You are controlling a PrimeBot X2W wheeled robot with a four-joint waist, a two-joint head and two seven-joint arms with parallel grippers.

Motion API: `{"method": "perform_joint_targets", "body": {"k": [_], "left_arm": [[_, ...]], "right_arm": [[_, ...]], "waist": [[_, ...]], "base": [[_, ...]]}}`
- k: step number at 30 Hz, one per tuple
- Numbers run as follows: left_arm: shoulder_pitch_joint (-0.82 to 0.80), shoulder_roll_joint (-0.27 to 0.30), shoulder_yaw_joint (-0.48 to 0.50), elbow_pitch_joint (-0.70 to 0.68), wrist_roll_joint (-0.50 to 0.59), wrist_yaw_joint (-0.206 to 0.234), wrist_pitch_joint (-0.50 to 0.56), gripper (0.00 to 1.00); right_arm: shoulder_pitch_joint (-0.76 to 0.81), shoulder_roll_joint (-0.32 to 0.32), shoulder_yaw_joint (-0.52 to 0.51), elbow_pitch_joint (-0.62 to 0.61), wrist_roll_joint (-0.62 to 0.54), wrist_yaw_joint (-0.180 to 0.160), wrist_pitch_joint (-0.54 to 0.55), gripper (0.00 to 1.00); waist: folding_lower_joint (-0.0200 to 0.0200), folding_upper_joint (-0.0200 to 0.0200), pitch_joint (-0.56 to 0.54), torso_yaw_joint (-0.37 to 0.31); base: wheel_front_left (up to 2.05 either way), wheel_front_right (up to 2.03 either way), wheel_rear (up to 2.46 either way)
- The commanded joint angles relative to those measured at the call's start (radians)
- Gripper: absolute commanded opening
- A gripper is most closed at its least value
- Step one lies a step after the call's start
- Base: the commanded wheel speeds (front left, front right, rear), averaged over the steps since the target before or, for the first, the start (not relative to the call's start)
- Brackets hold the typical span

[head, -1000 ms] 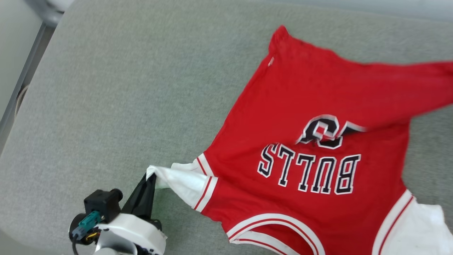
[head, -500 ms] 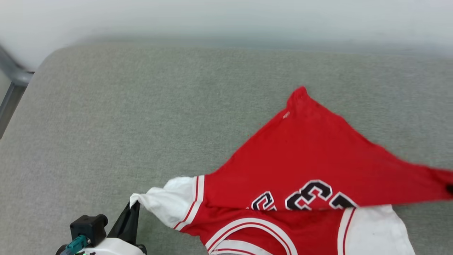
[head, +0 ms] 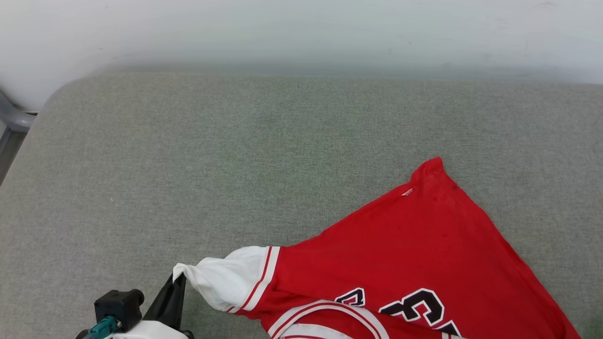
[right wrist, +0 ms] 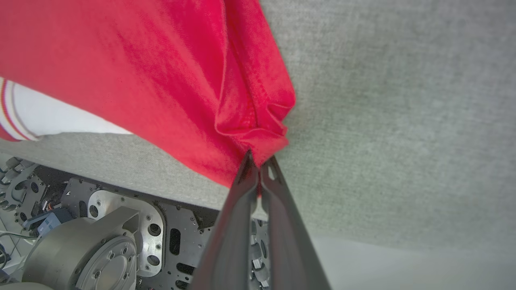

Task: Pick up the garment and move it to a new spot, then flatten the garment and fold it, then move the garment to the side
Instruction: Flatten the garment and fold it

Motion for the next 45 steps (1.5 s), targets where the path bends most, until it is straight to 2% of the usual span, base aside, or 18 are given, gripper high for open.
{"method": "perform_joint_targets", "body": {"k": [1, 2, 3, 8, 15, 19, 23, 27, 35, 45], "left_arm": [[0.008, 0.006, 0.0, 0.002, -0.003, 0.002, 0.002, 0.0], [0.008, 0.007, -0.001, 0.003, -0.003, 0.002, 0.003, 0.0], [0.008, 0.007, -0.002, 0.004, -0.003, 0.002, 0.004, 0.0], [0.009, 0.01, -0.004, -0.001, -0.004, 0.005, 0.006, 0.0], [-0.014, 0.008, -0.015, -0.015, 0.009, 0.004, 0.011, 0.0], [-0.042, 0.004, -0.023, -0.022, 0.019, -0.002, 0.014, 0.0], [-0.077, -0.003, -0.034, -0.026, 0.032, -0.008, 0.018, 0.0], [-0.115, -0.019, -0.047, -0.025, 0.043, -0.017, 0.017, 0.0], [-0.173, -0.048, -0.064, -0.02, 0.063, -0.031, 0.005, 0.0], [-0.243, -0.088, -0.078, -0.004, 0.081, -0.055, -0.005, 0.0]], "right_arm": [[0.013, 0.011, -0.01, 0.007, -0.012, -0.001, -0.009, 0.0], [0.012, 0.022, -0.021, 0.005, -0.018, -0.001, -0.016, 0.0], [0.007, 0.029, -0.034, -0.002, -0.023, -0.001, -0.023, 1.0], [-0.048, 0.044, -0.104, -0.077, -0.037, -0.001, -0.07, 1.0], [-0.17, 0.01, -0.188, -0.22, -0.073, -0.001, -0.083, 1.0], [-0.279, -0.019, -0.172, -0.285, -0.095, -0.001, -0.036, 1.0], [-0.409, -0.036, -0.096, -0.328, -0.143, -0.001, 0.055, 1.0], [-0.553, -0.038, 0.017, -0.29, -0.171, -0.001, 0.142, 1.0], [-0.809, -0.005, 0.223, -0.115, -0.185, -0.001, 0.266, 1.0], [-0.993, 0.046, 0.409, 0.12, -0.205, -0.001, 0.28, 1.0]], "waist": [[0.0002, -0.0001, -0.001, -0.001], [0.0002, -0.0001, -0.003, -0.002], [0.0002, -0.0001, -0.004, -0.003], [0.0002, -0.0001, -0.009, -0.006], [0.0002, -0.0001, 0.007, 0.009], [0.0002, -0.0001, 0.034, 0.028], [0.0002, -0.0001, 0.066, 0.055], [0.0002, -0.0001, 0.099, 0.085], [0.0002, -0.0001, 0.17, 0.137], [0.0002, -0.0001, 0.251, 0.185]], "base": [[0.0, 0.0, 0.0], [0.0, 0.0, 0.0], [0.0, 0.0, 0.0], [0.0, 0.0, 0.0], [0.0, 0.0, 0.0], [0.0, 0.0, 0.0], [0.0, 0.0, 0.0], [0.0, 0.0, 0.0], [0.0, 0.0, 0.0], [0.0, 0.0, 0.0]]}}
